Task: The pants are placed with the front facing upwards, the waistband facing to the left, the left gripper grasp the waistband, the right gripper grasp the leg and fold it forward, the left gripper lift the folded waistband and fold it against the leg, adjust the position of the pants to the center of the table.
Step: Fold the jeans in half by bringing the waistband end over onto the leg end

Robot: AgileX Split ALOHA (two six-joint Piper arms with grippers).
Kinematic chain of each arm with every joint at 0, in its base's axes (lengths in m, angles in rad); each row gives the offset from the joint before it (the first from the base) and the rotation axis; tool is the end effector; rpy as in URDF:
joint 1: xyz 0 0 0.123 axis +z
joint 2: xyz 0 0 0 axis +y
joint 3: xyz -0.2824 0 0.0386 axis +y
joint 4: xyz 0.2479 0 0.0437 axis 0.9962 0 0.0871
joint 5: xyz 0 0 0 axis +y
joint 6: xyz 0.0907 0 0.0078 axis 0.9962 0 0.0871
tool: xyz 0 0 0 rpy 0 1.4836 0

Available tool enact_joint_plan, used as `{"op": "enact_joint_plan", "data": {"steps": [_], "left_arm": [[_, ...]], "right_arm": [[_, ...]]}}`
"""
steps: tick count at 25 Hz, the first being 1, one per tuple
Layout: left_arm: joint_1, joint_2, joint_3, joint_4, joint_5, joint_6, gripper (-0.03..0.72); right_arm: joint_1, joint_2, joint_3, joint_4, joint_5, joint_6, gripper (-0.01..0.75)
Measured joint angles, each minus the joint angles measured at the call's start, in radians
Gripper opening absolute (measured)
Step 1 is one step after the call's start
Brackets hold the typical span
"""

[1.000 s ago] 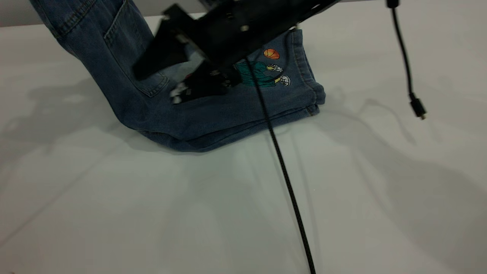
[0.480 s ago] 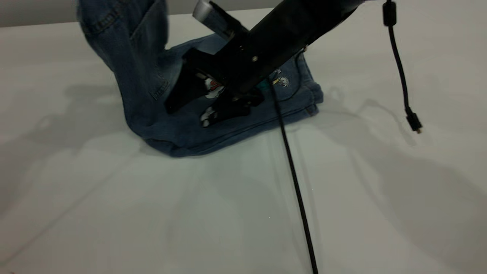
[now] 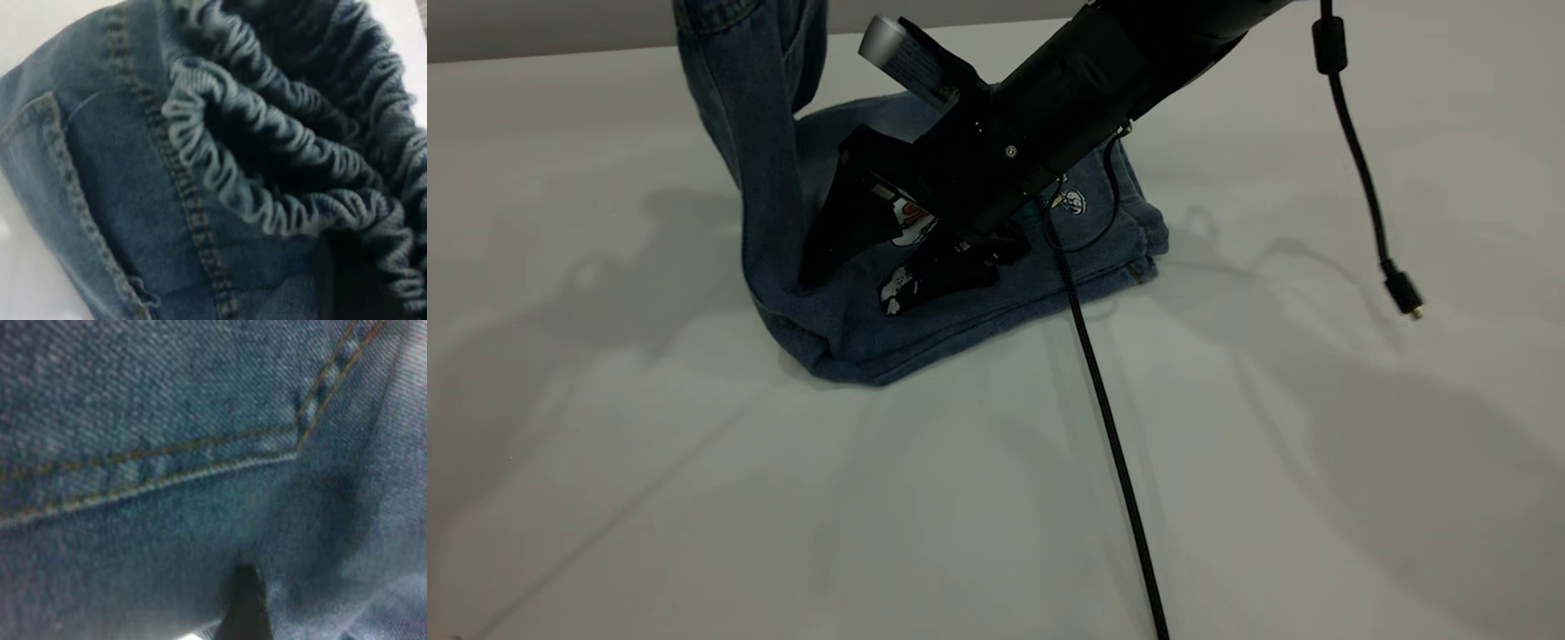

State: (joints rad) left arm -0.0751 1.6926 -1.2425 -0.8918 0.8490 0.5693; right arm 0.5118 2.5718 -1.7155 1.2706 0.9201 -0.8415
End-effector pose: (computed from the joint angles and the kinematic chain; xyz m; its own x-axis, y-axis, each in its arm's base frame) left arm 0.3507 -0.0798 0.2686 -0.8687 -0.0295 -0.4945 0.2848 0.7870 -0.5473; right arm 0.3834 0.2948 0.0305 -0.9173 -0.3259 -0.2288 -0.3745 0.5105 0.7740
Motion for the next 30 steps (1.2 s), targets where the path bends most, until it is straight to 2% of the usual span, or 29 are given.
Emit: {"op": "enact_joint_plan", "data": {"steps": [8, 16, 20, 24, 27, 30], "left_arm": [[0.0, -0.001, 0.0, -0.004, 0.007, -0.002, 0.164], [-0.014, -0.001, 0.002, -0.005, 0.03, -0.001, 0.164], [-0.063, 0.02, 0.002, -0.005, -0.009, 0.025, 0.164], [-0.127, 0.057, 0.002, -0.013, -0.098, 0.031, 0.164], [-0.166, 0.097, 0.002, -0.017, -0.169, 0.031, 0.164], [-0.201, 0.153, 0.002, -0.057, -0.209, 0.039, 0.164]], "right_arm": [[-0.056, -0.052, -0.104, -0.01, 0.125, -0.002, 0.549], [-0.223, -0.058, -0.282, -0.066, 0.273, 0.13, 0.549], [-0.326, -0.058, -0.373, -0.039, 0.308, 0.162, 0.549], [-0.412, -0.058, -0.456, -0.01, 0.304, 0.201, 0.549], [-0.45, -0.058, -0.508, 0.008, 0.304, 0.243, 0.549], [-0.454, -0.059, -0.55, 0.011, 0.304, 0.262, 0.549]]}}
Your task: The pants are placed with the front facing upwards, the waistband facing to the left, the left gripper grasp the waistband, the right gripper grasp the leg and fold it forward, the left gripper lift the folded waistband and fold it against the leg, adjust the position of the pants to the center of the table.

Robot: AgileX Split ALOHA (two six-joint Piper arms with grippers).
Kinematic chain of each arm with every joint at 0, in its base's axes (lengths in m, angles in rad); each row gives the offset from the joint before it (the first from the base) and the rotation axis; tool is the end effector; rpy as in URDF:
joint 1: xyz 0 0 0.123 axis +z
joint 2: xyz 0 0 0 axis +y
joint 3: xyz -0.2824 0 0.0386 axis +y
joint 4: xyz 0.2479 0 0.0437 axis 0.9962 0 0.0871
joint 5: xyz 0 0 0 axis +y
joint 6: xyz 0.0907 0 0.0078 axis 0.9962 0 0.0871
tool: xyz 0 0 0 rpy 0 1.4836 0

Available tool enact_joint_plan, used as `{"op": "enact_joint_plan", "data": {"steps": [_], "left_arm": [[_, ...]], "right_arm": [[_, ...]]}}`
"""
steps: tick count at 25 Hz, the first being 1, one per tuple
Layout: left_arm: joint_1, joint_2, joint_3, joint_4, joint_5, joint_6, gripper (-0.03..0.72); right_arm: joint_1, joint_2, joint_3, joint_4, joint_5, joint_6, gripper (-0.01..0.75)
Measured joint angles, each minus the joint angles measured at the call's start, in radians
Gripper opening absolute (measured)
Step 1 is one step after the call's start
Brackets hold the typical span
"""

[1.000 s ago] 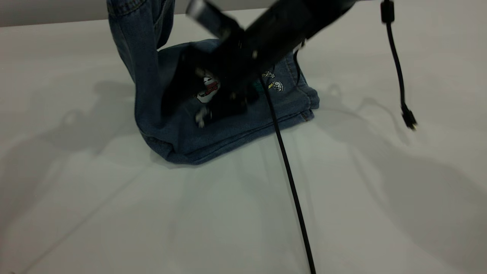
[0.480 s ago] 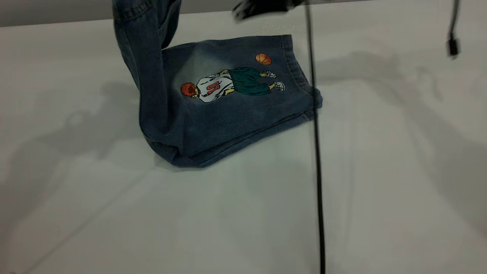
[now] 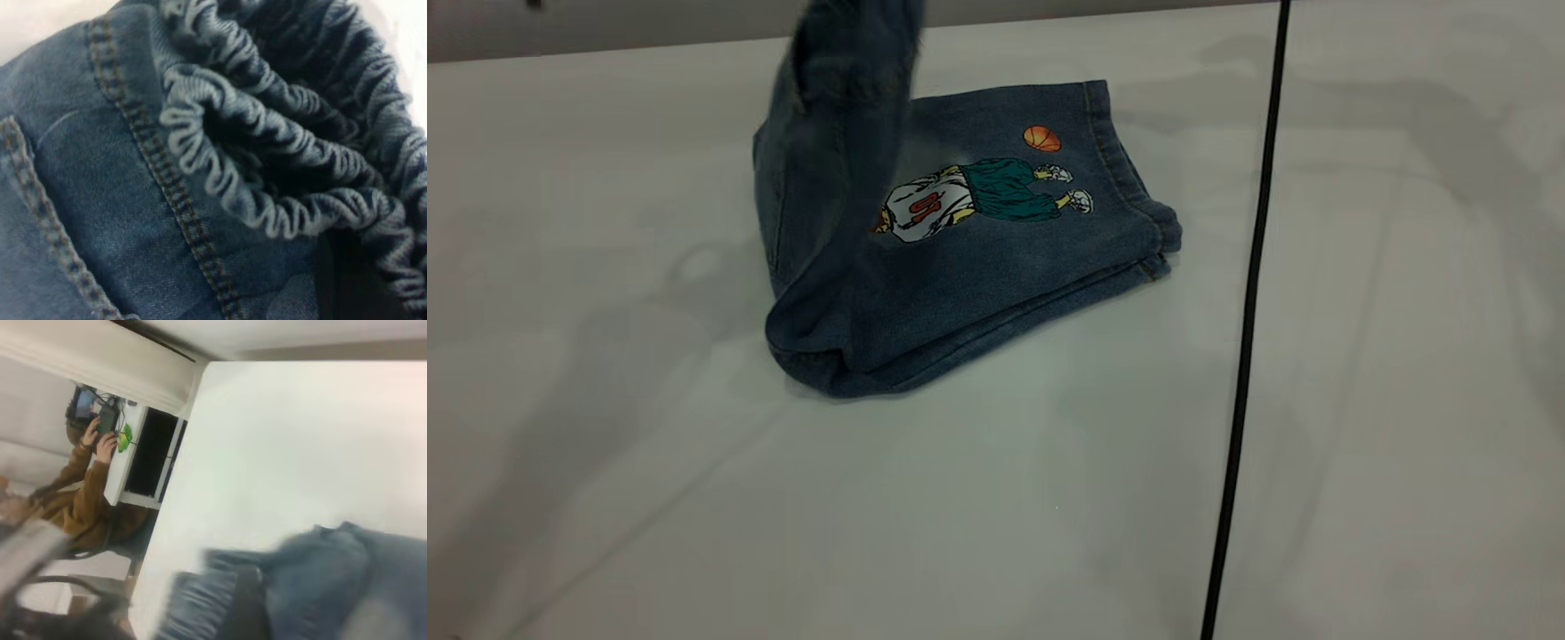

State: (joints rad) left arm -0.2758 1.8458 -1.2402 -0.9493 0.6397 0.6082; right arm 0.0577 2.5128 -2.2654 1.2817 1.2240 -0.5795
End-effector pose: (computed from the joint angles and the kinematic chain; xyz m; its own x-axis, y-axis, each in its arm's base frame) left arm 0.3634 -0.1488 0.2154 -0.8689 0.0354 -0.4938 0.3259 0.7917 -0.5167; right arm 0.5231 0.1125 0.2105 -0.8788 0.0659 -0.4727 -0.4123 0.3938 0.8215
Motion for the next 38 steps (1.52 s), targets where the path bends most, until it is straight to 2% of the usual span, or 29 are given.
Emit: {"op": "enact_joint_plan", "data": {"steps": [8, 15, 17, 20, 24, 26, 31, 38], "left_arm": [[-0.089, 0.162, 0.0, -0.135, -0.094, 0.11, 0.164], [-0.1, 0.254, -0.001, -0.278, -0.112, 0.219, 0.167], [-0.1, 0.257, -0.001, -0.282, -0.109, 0.252, 0.198], [-0.097, 0.253, -0.003, -0.284, -0.077, 0.279, 0.304], [-0.094, 0.236, -0.027, -0.217, 0.011, 0.278, 0.475], [-0.094, 0.215, -0.047, -0.159, 0.075, 0.278, 0.53], [-0.094, 0.135, -0.109, -0.005, 0.167, 0.275, 0.558], [-0.066, -0.018, -0.112, 0.157, 0.201, 0.218, 0.56]], "right_arm": [[0.002, 0.0, -0.066, 0.031, -0.001, 0.03, 0.549], [0.003, -0.001, -0.066, 0.032, -0.001, 0.03, 0.549], [0.003, -0.001, -0.066, 0.032, -0.002, 0.03, 0.549], [0.003, -0.001, -0.066, 0.036, -0.002, 0.032, 0.549], [0.003, -0.001, -0.066, 0.055, -0.002, 0.093, 0.549], [0.003, -0.001, -0.066, 0.075, -0.004, 0.09, 0.549], [0.002, -0.025, -0.066, 0.087, -0.003, 0.045, 0.549], [0.002, -0.168, -0.066, -0.128, 0.0, 0.046, 0.549]]}}
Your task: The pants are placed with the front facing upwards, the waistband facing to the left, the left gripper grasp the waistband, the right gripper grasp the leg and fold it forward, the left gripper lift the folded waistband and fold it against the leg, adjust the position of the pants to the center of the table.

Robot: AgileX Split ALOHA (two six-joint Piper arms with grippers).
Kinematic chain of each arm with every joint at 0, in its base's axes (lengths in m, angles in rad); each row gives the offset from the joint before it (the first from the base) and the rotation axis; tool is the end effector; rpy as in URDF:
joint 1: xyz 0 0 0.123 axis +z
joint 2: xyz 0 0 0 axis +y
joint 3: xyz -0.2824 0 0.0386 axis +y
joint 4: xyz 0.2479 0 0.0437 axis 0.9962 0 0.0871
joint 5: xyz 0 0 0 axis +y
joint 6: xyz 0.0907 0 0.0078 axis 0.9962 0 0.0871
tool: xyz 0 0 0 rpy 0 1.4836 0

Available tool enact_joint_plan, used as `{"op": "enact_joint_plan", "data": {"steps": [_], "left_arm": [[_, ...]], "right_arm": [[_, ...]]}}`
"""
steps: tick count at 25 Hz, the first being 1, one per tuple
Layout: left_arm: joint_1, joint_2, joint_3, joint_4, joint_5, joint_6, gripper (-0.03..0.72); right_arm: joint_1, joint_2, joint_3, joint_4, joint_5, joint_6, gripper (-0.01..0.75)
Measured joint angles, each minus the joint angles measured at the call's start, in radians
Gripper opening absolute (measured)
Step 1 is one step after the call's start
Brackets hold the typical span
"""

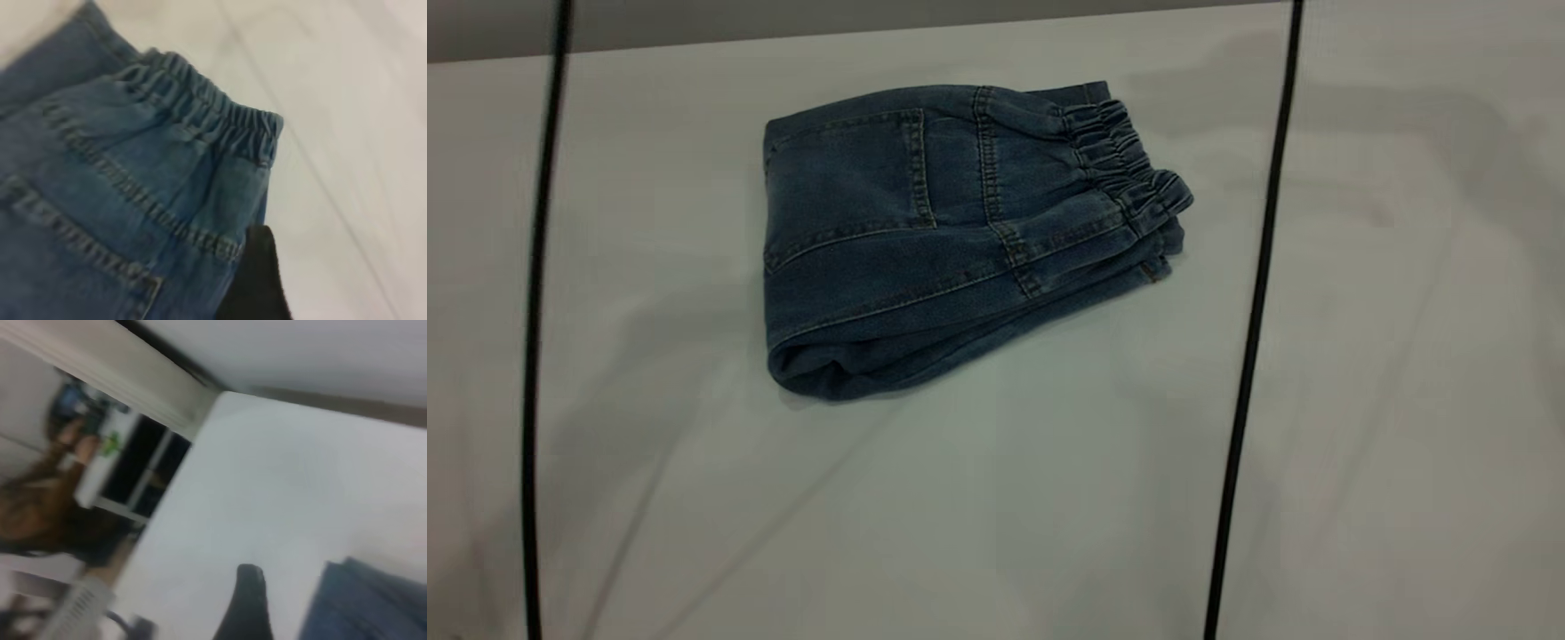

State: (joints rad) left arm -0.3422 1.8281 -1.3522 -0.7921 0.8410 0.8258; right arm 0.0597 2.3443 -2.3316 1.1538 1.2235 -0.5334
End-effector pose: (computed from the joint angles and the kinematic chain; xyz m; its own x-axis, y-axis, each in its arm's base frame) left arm 0.3489 -0.1756 0.2444 -0.6754 0.4471 -0.5865 0.7051 0.6247 -0.3357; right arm 0.5011 0.1084 0.3063 -0.7663 0.0163 -0.6422 -0.5595 0.4744 0.6796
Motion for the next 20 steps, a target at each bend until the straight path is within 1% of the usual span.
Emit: {"op": "enact_joint_plan", "data": {"steps": [3, 13, 16, 20], "left_arm": [[0.012, -0.069, 0.001, 0.07, 0.045, -0.041, 0.56], [0.019, -0.293, 0.001, 0.31, 0.041, -0.196, 0.561], [0.019, -0.364, 0.001, 0.385, 0.054, -0.264, 0.555], [0.019, -0.491, 0.001, 0.536, 0.105, -0.368, 0.543]], "right_arm": [[0.0, -0.085, 0.0, -0.124, 0.004, 0.032, 0.549], [0.001, -0.365, 0.01, -0.601, 0.004, 0.224, 0.549], [0.001, -0.41, 0.065, -0.692, 0.001, 0.265, 0.549], [0.001, -0.48, 0.18, -0.779, 0.0, 0.265, 0.549]]}}
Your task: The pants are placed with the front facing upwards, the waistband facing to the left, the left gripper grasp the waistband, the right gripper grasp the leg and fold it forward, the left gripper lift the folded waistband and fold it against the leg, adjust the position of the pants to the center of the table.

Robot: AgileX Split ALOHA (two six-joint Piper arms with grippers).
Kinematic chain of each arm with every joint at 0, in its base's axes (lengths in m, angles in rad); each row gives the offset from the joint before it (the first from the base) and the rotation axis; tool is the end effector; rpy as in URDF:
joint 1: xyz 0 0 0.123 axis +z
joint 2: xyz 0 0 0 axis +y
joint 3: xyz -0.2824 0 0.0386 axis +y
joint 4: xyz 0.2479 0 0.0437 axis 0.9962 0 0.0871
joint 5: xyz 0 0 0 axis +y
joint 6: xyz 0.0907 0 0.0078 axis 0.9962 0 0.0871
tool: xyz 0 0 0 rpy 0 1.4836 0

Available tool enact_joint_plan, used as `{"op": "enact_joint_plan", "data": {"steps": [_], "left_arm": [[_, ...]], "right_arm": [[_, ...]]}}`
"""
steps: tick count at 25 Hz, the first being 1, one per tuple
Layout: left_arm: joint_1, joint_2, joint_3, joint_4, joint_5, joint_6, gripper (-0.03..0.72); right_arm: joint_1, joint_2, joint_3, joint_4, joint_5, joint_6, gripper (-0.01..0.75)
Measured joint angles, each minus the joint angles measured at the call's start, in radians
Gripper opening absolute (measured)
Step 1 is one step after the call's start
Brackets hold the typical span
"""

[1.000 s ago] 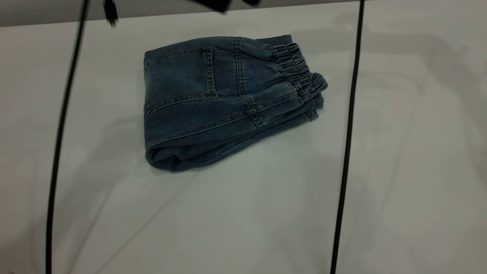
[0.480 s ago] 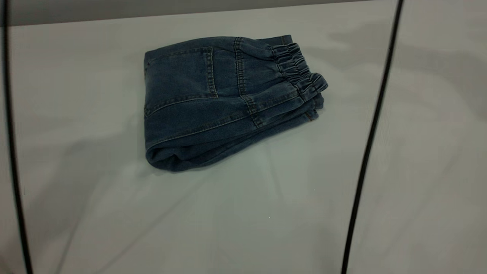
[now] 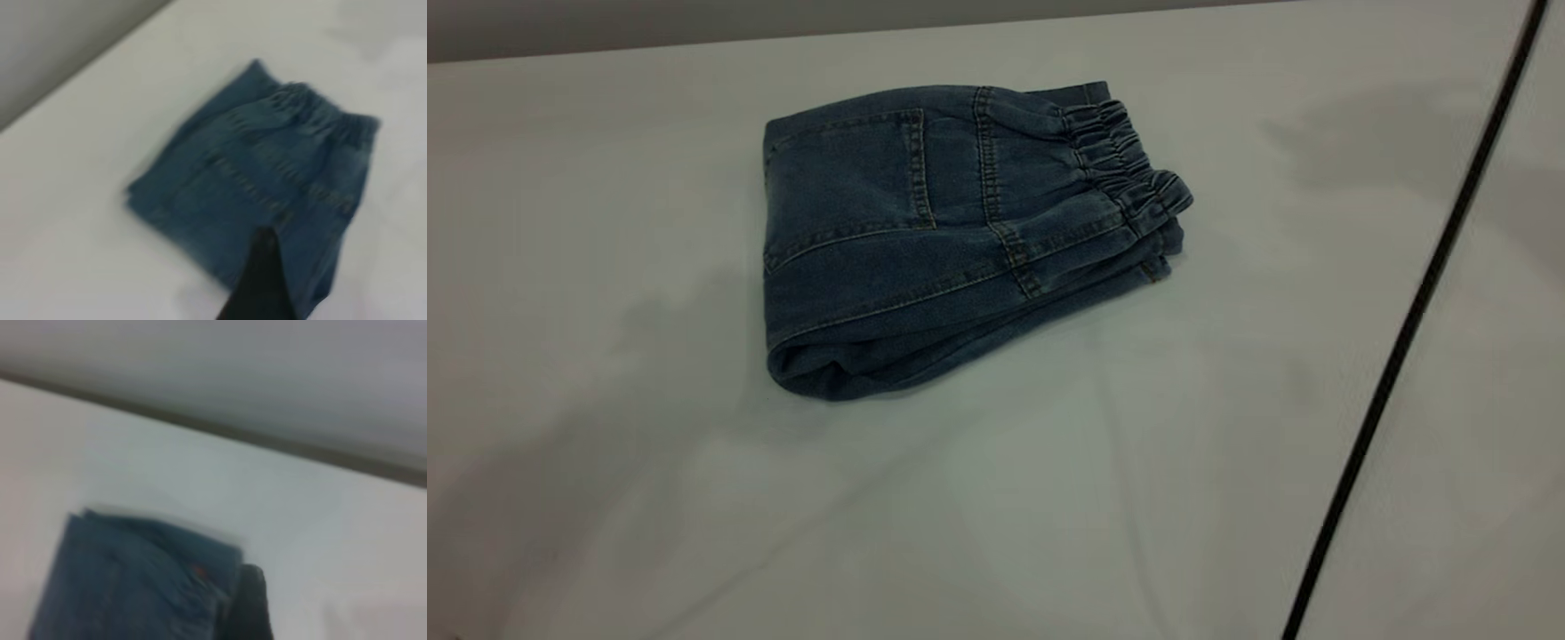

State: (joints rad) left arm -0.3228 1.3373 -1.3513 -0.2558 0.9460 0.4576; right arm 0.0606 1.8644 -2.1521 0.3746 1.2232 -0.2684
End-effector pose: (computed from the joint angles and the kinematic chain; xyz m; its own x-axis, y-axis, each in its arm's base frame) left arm 0.2592 -0.1064 0.3881 -0.5337 0.4892 -0.6898 0.6319 0.7728 0.0591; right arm 0.3993 0.0556 0.4315 -0.6872 -0.1686 -0.7067 -0.3862 0.9087 0.1588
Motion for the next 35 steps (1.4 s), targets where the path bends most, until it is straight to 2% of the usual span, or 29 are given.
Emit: {"op": "enact_joint_plan", "data": {"steps": [4, 9, 14, 17, 23, 30, 33, 35], "left_arm": [[0.0, -0.132, 0.0, 0.19, 0.067, -0.14, 0.54], [0.0, -0.26, 0.0, 0.426, 0.113, -0.302, 0.54], [0.0, -0.326, 0.0, 0.593, 0.163, -0.376, 0.54], [0.0, -0.343, 0.001, 0.644, 0.202, -0.414, 0.54], [0.0, -0.353, 0.002, 0.611, 0.254, -0.421, 0.54], [0.0, -0.354, 0.002, 0.451, 0.279, -0.417, 0.537], [0.0, -0.354, 0.002, 0.364, 0.276, -0.415, 0.523], [0.0, -0.354, 0.002, 0.306, 0.276, -0.415, 0.51]], "right_arm": [[0.0, -0.107, 0.1, -0.102, 0.001, 0.0, 0.549], [-0.001, -0.268, 0.121, -0.153, -0.001, 0.0, 0.549], [-0.001, -0.424, 0.121, -0.235, 0.0, 0.027, 0.549], [-0.001, -0.518, 0.135, -0.279, -0.001, 0.063, 0.549], [-0.001, -0.737, 0.304, -0.35, 0.0, 0.083, 0.549], [0.0, -1.06, 0.636, -0.417, -0.009, 0.091, 0.549], [0.004, -1.207, 0.79, -0.418, -0.1, 0.114, 0.549], [0.035, -1.303, 0.879, -0.435, -0.128, 0.142, 0.549]]}}
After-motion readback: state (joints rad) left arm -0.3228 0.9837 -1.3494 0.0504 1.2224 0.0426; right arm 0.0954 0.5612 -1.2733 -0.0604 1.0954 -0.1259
